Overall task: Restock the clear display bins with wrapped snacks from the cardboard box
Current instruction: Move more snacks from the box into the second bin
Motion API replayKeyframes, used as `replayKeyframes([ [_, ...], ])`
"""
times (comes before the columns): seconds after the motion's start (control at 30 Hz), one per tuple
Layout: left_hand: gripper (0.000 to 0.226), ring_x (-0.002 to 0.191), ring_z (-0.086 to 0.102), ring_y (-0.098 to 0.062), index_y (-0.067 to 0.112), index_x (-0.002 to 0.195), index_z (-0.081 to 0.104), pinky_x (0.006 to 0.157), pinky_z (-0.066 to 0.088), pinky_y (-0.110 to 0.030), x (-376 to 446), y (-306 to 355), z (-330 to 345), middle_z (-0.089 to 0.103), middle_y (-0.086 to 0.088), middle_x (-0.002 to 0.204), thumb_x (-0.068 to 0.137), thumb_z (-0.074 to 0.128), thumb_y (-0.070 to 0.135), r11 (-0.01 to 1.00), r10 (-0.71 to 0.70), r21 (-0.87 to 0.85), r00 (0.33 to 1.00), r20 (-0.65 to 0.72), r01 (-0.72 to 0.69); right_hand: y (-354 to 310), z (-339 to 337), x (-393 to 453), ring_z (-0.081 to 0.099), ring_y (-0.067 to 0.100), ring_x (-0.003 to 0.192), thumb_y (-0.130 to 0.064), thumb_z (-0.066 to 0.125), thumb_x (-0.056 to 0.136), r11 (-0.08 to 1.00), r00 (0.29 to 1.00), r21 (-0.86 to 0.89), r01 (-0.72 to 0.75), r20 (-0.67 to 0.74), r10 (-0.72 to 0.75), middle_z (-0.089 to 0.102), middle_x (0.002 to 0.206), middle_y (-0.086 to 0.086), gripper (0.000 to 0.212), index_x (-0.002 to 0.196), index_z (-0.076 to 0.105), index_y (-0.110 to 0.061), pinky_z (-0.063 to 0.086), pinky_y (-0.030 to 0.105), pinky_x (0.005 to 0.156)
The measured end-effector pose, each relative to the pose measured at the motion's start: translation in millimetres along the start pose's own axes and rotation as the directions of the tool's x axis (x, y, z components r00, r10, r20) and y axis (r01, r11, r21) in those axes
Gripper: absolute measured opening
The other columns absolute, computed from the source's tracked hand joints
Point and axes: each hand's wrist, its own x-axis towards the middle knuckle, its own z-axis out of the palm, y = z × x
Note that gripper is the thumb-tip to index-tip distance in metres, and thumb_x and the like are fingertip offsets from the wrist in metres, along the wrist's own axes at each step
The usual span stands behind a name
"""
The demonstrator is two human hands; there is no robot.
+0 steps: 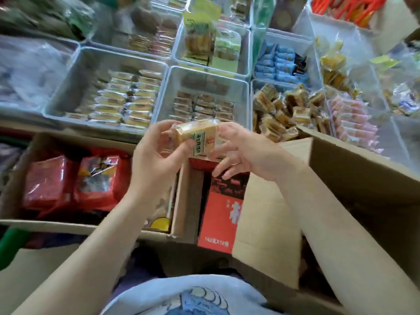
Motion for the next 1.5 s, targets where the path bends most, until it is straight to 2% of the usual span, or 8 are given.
replayKeyframes([
  [0.13,0.024,0.095,0.069,-0.032,0.017,0.118,0.063,0.074,0.059,-0.046,49.3,-43.8,-93.5,0.069,-0.017,0.104,0.097,0.063,0.027,0.965,-0.198,-0.144,0.971,0.133,0.217,-26.4,72.5,81.2,0.069,0.015,0.077,-0.046,0.054,0.1,0.962,0.988,-0.271,0.028,-0.138,-0.068,0.064,0.117,0.002,0.025,0.122,0.051,-0.034,0.056,0.033,0.067],
  [0.27,0.019,0.076,0.067,-0.006,0.013,0.121,0.059,0.061,0.052,-0.018,92.4,-79.0,-160.6,0.066,-0.006,0.098,0.105,0.049,0.015,0.909,-0.311,-0.216,0.926,0.213,0.355,-41.5,152.7,148.8,0.064,0.007,0.073,-0.049,0.053,0.1,0.95,0.998,-0.311,0.029,-0.051,-0.047,0.07,0.1,-0.007,0.022,0.109,0.064,-0.032,0.049,0.027,0.065],
  [0.5,0.087,0.144,0.035,-0.006,0.026,0.153,0.037,0.121,0.025,-0.032,151.7,-133.2,-222.1,0.039,0.007,0.156,0.082,0.037,0.075,0.942,-0.316,0.048,0.836,0.448,0.331,-52.4,220.9,219.3,0.054,0.008,0.057,-0.041,0.052,0.102,0.95,0.994,-0.312,-0.012,-0.111,-0.024,0.058,0.079,-0.005,0.017,0.111,0.058,-0.028,0.049,0.03,0.06],
  [0.77,0.047,0.128,0.054,-0.023,0.01,0.145,0.049,0.106,0.042,-0.037,237.3,-186.9,-247.4,0.057,-0.009,0.141,0.105,0.048,0.034,0.893,-0.322,0.4,0.913,0.251,0.205,-86.4,176.5,294.2,0.066,0.016,0.09,-0.025,0.062,0.099,0.932,0.878,-0.362,-0.027,-0.453,-0.151,0.061,0.114,-0.003,0.024,0.12,0.052,-0.031,0.06,0.037,0.08],
  [0.93,0.041,0.113,0.054,-0.013,0.015,0.141,0.052,0.082,0.041,-0.016,301.6,-190.0,-228.0,0.055,0.005,0.134,0.108,0.038,0.035,0.871,-0.49,0.17,0.843,0.223,0.461,-112.0,143.8,368.1,0.056,0.011,0.093,-0.016,0.063,0.096,0.849,0.772,-0.526,-0.055,-0.561,-0.298,0.053,0.115,0.002,0.027,0.117,0.055,-0.03,0.041,0.018,0.073],
  [1.07,0.056,0.141,0.041,-0.021,0.021,0.153,0.041,0.115,0.029,-0.037,344.7,-199.7,-211.4,0.042,-0.001,0.156,0.107,0.031,0.051,0.747,-0.646,-0.02,0.734,0.209,0.664,-120.4,127.7,410.9,0.055,0.012,0.097,-0.017,0.063,0.095,0.822,0.738,-0.565,-0.071,-0.584,-0.337,0.054,0.119,0.001,0.029,0.121,0.06,-0.03,0.049,0.031,0.093],
  [1.23,0.048,0.126,0.053,-0.021,0.027,0.12,0.061,0.107,0.034,-0.036,363.5,-209.7,-183.9,0.064,-0.001,0.123,0.106,0.026,0.056,0.684,-0.683,-0.085,0.676,0.276,0.725,-116.0,118.0,450.1,0.046,-0.001,0.082,-0.02,0.059,0.098,0.765,0.789,-0.638,-0.089,-0.514,-0.337,0.042,0.118,0.001,0.033,0.128,0.059,-0.032,0.03,0.002,0.066],
  [1.5,0.05,0.096,0.072,-0.009,0.031,0.105,0.07,0.084,0.054,-0.03,359.7,-235.3,-158.7,0.077,0.004,0.103,0.109,0.023,0.048,0.691,-0.585,-0.238,0.722,0.369,0.682,-96.8,111.4,481.1,0.053,0.028,0.108,-0.025,0.063,0.096,0.252,0.825,-0.96,-0.12,-0.237,-0.513,0.055,0.119,0.011,0.043,0.138,0.057,-0.021,0.047,0.04,0.086],
])
